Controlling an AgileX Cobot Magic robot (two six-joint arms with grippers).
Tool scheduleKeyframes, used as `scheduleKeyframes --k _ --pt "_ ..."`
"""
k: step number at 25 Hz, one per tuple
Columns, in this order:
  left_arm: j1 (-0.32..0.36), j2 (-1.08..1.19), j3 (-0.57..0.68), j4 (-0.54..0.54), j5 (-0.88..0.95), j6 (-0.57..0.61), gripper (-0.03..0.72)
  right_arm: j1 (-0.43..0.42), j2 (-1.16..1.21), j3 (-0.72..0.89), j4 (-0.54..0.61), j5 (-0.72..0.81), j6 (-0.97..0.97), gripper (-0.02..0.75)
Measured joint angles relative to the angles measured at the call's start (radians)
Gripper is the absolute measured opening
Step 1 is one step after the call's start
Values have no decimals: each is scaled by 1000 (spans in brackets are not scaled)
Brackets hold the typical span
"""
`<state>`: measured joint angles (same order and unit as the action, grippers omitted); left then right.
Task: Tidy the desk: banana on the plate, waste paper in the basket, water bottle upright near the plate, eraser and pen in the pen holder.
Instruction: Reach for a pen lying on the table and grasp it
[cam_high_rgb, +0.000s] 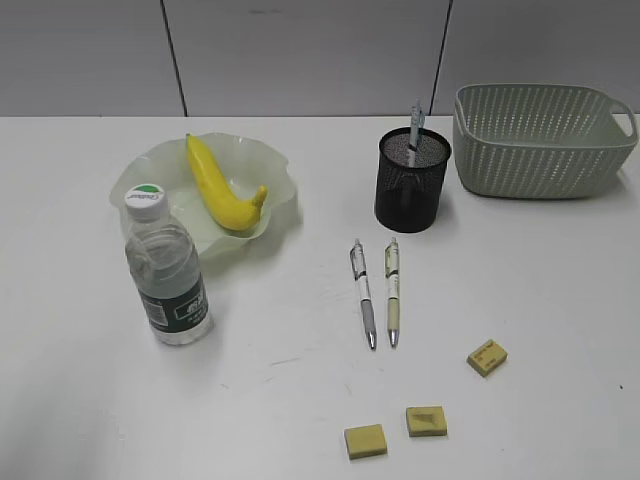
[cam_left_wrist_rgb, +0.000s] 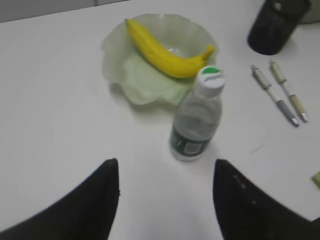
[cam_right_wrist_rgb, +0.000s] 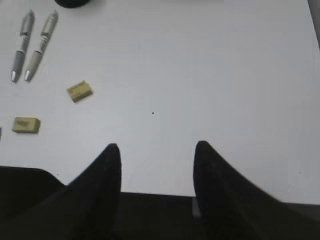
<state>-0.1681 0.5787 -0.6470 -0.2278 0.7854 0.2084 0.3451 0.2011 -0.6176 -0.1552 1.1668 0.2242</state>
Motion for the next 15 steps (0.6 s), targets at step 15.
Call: scheduleKeyframes --k 15 --pt "-578 1091 -712 96 -140 -246 462 0 -183 103 58 -102 -35 363"
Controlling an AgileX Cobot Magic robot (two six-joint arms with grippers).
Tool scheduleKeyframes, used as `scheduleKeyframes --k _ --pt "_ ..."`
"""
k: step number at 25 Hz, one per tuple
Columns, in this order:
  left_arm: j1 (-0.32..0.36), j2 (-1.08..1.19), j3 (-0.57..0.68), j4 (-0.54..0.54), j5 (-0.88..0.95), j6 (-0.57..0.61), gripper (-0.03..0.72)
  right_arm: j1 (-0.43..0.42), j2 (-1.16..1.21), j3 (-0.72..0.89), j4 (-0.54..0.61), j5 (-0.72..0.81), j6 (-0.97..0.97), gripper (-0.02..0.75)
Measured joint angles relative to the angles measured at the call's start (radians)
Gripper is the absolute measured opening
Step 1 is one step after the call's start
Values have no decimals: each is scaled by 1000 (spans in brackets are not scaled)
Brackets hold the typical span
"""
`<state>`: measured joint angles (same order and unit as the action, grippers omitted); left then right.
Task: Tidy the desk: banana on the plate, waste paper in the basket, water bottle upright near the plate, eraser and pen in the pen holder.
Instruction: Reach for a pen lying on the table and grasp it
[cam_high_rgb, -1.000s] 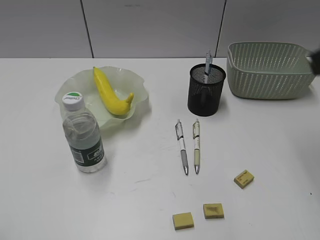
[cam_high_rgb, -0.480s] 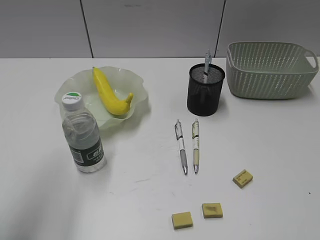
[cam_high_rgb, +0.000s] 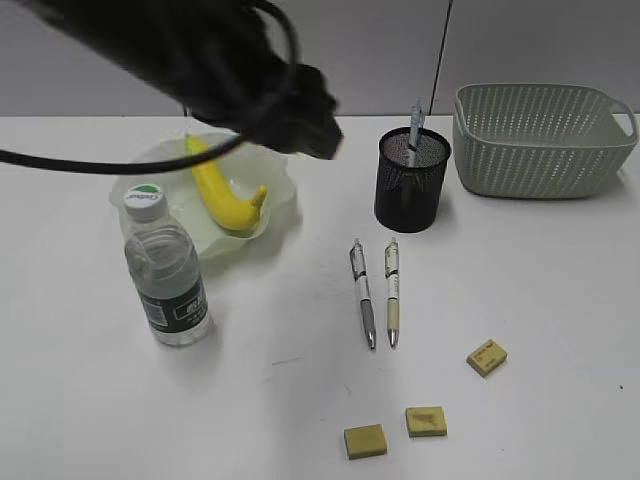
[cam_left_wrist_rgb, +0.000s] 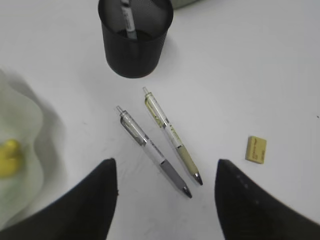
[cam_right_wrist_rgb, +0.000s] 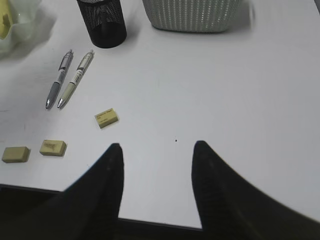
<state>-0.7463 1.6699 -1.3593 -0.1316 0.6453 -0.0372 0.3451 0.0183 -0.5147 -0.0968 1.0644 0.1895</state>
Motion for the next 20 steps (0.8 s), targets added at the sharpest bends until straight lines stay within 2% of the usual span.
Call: scheduleKeyframes --k 4,9,12,15,20 --pt "-21 233 -147 46 45 -181 462 0 1 4 1 -5 -1 363" --pt "-28 464 -291 76 129 -310 462 0 1 4 2 -7 -2 355" --pt "-52 565 -360 143 178 -405 462 0 1 4 2 -8 -2 344" --pt "-81 631 -414 251 217 -509 461 0 1 4 2 -9 -2 330" --pt "-93 674 -450 325 207 -606 449 0 1 4 2 -10 -2 321"
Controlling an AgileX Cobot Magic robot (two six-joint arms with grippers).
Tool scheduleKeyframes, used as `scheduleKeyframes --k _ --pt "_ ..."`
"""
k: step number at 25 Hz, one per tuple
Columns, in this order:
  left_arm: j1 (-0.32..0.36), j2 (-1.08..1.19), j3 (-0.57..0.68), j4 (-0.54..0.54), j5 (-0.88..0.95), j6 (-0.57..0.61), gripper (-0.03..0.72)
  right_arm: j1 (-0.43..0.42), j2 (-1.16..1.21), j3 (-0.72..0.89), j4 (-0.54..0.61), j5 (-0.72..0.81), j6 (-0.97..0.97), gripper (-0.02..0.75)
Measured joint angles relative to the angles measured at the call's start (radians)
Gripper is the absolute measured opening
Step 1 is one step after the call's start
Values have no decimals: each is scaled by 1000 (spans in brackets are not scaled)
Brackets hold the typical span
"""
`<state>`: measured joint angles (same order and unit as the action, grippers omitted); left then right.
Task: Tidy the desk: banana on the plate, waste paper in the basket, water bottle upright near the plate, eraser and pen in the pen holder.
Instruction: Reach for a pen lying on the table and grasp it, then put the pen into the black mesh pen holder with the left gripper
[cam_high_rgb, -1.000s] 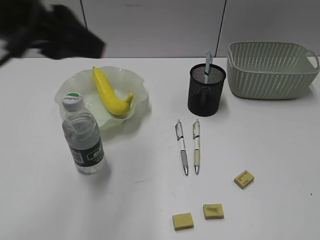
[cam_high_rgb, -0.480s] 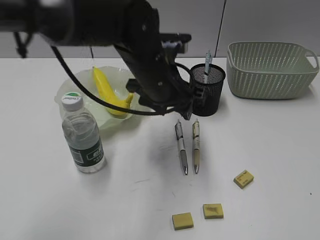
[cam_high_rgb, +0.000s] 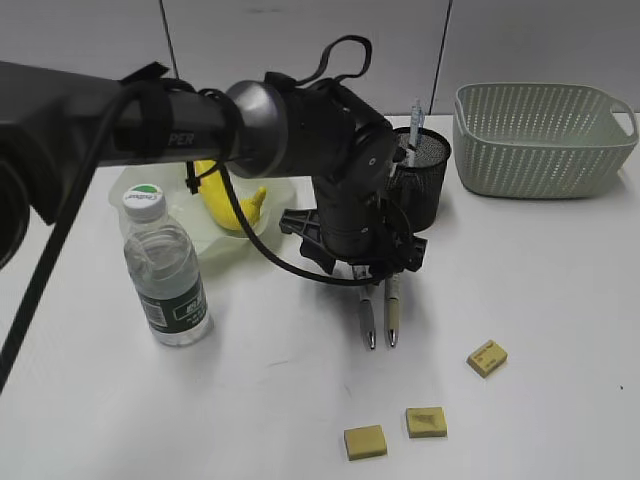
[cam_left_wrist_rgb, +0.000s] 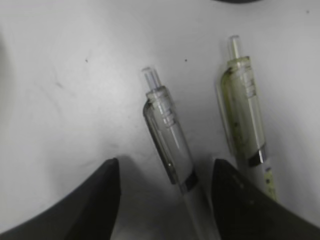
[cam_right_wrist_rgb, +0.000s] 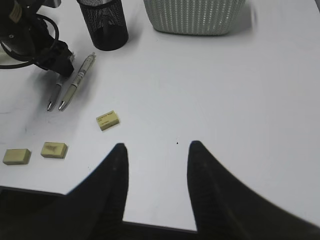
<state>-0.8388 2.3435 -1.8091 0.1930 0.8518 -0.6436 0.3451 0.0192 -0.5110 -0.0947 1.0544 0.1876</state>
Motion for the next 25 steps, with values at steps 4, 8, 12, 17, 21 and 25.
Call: scheduleKeyframes --k 4,8,12,17,21,25 --pt "0 21 -4 4 6 -18 337 0 0 0 0 -2 0 321" --pt "0 26 -12 5 8 -26 180 0 0 0 0 -3 0 321" --pt "1 19 -12 5 -4 -29 98 0 0 0 1 -3 0 321" --pt "-4 -66 -4 61 -65 -126 94 0 0 0 1 -3 0 321" --pt "-19 -189 -4 180 -210 -171 94 0 0 0 1 -3 0 321" --pt "-9 -254 -4 372 -568 -178 94 0 0 0 1 -4 0 321"
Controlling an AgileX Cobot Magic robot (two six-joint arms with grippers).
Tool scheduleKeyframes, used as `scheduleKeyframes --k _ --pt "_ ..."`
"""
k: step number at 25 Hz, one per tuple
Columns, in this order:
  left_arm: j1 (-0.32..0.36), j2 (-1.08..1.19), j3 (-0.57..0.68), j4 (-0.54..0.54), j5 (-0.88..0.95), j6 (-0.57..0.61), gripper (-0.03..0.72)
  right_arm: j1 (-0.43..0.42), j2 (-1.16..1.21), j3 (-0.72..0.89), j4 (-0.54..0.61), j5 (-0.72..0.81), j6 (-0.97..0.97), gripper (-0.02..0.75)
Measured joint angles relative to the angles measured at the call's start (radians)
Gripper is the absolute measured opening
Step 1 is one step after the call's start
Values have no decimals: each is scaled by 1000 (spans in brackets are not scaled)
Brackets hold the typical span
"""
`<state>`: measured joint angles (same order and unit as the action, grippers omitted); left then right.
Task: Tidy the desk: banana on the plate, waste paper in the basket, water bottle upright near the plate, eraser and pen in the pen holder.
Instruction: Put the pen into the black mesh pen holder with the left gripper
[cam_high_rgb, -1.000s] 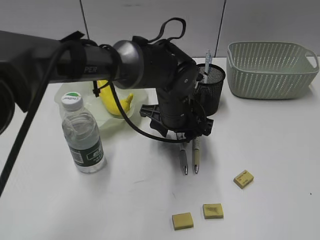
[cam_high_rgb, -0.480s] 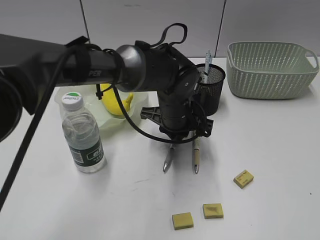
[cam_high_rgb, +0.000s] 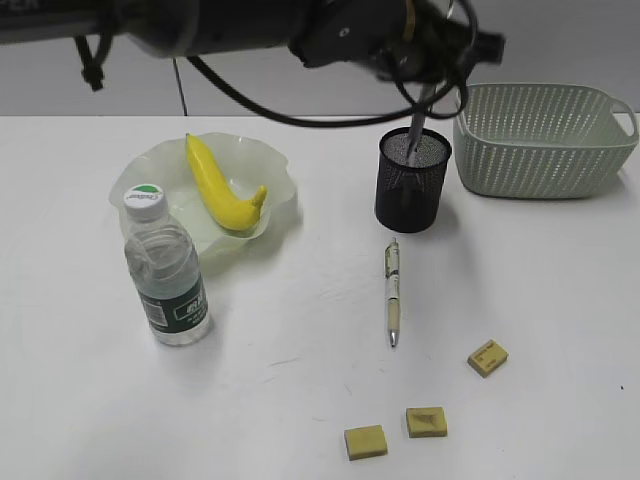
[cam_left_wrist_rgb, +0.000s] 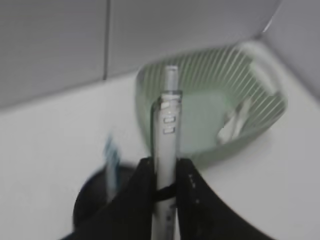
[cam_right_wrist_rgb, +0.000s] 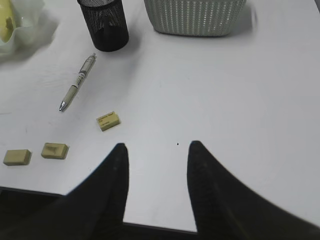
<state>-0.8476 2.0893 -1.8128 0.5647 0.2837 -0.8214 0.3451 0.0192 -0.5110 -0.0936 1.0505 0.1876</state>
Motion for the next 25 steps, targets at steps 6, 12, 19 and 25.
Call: scheduleKeyframes --k 6,12,19,25 --pt "111 111 -1 125 -532 0 94 0 0 0 0 0 0 321" --pt "156 255 1 134 -622 0 108 0 0 0 0 0 -1 320" --pt "160 255 1 135 -589 1 403 0 0 0 0 0 -1 320" --pt "136 68 3 114 -59 49 375 0 0 0 0 -1 -1 320"
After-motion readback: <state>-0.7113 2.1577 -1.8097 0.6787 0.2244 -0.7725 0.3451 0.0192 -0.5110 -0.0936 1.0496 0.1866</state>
